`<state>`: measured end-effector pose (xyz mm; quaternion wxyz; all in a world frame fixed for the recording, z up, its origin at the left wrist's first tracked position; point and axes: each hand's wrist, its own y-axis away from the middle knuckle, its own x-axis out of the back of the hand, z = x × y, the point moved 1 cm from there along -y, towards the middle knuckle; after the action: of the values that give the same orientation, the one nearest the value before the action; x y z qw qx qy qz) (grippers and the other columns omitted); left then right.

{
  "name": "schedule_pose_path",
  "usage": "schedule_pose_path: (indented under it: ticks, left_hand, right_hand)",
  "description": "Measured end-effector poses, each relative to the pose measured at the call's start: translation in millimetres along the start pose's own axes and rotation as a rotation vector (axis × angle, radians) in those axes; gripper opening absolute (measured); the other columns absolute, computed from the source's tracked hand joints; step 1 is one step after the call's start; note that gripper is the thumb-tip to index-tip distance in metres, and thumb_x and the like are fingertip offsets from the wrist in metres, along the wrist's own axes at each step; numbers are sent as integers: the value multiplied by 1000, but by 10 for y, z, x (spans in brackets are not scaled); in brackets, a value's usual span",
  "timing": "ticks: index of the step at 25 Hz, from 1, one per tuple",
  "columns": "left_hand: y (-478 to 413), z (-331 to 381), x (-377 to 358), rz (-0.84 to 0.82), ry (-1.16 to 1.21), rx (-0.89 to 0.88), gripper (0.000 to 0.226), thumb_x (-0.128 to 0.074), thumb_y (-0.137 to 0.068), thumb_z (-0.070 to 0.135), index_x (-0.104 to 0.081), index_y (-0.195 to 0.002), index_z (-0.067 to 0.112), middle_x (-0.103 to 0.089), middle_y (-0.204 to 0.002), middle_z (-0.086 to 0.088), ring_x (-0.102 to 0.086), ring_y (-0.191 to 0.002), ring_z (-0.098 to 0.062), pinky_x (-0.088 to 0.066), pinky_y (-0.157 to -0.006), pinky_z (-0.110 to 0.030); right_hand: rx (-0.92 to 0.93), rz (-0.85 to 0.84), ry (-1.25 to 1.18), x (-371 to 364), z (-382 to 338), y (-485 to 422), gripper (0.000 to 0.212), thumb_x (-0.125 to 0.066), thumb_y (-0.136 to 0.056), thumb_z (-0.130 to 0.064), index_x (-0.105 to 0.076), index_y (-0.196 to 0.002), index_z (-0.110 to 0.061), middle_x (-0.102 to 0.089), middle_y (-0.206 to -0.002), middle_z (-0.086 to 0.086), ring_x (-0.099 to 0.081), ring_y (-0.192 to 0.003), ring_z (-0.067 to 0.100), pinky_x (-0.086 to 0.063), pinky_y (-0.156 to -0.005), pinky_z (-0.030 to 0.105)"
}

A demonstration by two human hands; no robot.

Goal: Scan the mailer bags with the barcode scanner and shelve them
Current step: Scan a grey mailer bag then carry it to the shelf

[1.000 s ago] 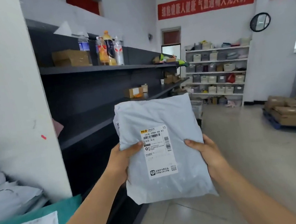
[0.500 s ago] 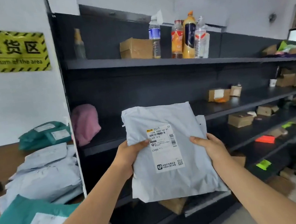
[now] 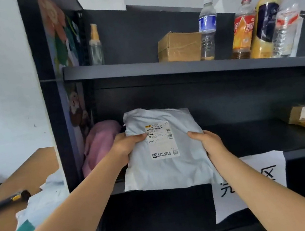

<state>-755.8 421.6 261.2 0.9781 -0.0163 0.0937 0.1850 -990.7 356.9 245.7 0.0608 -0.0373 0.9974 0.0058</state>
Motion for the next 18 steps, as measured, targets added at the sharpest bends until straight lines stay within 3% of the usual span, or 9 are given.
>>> schedule_pose_path:
  ticks: [1, 4, 5, 8, 12, 14, 18]
  left_hand:
    - [-255, 39, -50, 37, -43, -30, 37, -76, -77, 6, -63, -110, -6, -70, -104, -17, -70, -80, -24, -57, -64, -26]
    - [-878, -64, -158, 167, -219, -67, 26, -75, -79, 10, -65, -99, -3, -68, -86, -12, -66, -60, -11, -48, -47, -13]
    - [-1013, -201, -151, 190, -301, -46, 27, -75, -80, 15, -66, -98, -2, -69, -87, -14, -69, -65, -12, -49, -51, -14]
    - [-1228, -693, -48, 123, -503, 54, 52, -79, -74, 36, -66, -113, 4, -68, -116, -14, -65, -108, -22, -52, -91, -30]
    - [-1239, -667, -19, 133, -582, 39, 60, -79, -73, 38, -63, -120, 5, -65, -123, -11, -61, -115, -22, -48, -99, -32]
    - [-1135, -578, -46, 138, -644, -2, 60, -78, -75, 33, -59, -123, 2, -63, -125, -11, -60, -115, -23, -47, -97, -30]
    - [-598, -399, -31, 251, -816, -75, 36, -68, -83, 20, -62, -108, -6, -68, -107, -22, -64, -95, -32, -42, -70, -27]
  right_hand:
    - [-2, 10, 21, -51, -35, -275, 39, -81, -72, -19, -67, -106, -5, -72, -101, 13, -70, -88, 29, -56, -75, 35]
    - [-34, -8, 180, -125, -32, -917, 43, -81, -73, -18, -64, -110, -5, -70, -97, 8, -68, -83, 21, -52, -67, 27]
    - [-57, -35, 245, -130, 55, -1044, 40, -79, -75, -15, -62, -110, -4, -68, -93, 5, -65, -79, 17, -50, -65, 25]
    - [-106, -36, 302, -129, 381, -1186, 46, -77, -79, -8, -59, -121, -3, -67, -103, 8, -62, -79, 14, -48, -65, 20]
    - [-79, -10, 355, -137, 401, -1205, 56, -78, -78, -13, -57, -129, -5, -61, -128, 13, -61, -111, 26, -46, -88, 25]
    - [-56, -13, 436, -129, 346, -1115, 53, -77, -79, -15, -58, -128, -5, -61, -128, 13, -60, -113, 26, -45, -88, 25]
    - [40, 39, 548, -11, 172, -629, 26, -71, -83, -14, -67, -106, -2, -67, -116, 18, -63, -96, 28, -51, -88, 33]
